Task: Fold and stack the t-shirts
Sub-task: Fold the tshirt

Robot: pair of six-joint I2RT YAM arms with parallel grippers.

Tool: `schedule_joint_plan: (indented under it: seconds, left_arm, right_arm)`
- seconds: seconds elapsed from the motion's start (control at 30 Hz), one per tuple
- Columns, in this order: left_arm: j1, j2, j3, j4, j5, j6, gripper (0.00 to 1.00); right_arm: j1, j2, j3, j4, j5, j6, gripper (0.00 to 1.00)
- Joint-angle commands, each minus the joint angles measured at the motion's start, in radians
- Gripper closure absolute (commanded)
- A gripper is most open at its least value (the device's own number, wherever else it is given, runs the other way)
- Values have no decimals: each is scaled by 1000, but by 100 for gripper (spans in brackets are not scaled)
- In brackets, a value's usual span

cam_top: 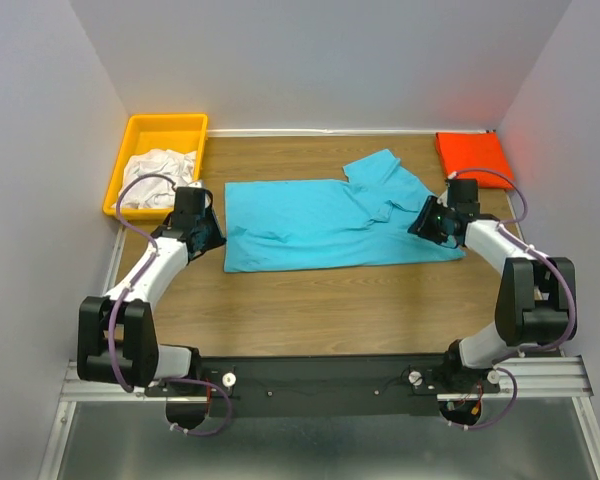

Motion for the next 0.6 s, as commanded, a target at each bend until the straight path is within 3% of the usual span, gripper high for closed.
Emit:
schedule_joint_plan:
  seconds: [0.0,0.3,0.57]
  left_arm:
    - [-35,44,50,50,68,12,73]
    - [-63,280,139,125,120,34,74]
    - [-60,331,113,142,42,40,74]
  right_arm:
    - [88,5,77,24,-139,-60,57]
    - [397,276,376,41,-301,-246,57]
    - [558,551,651,38,-376,-312,57]
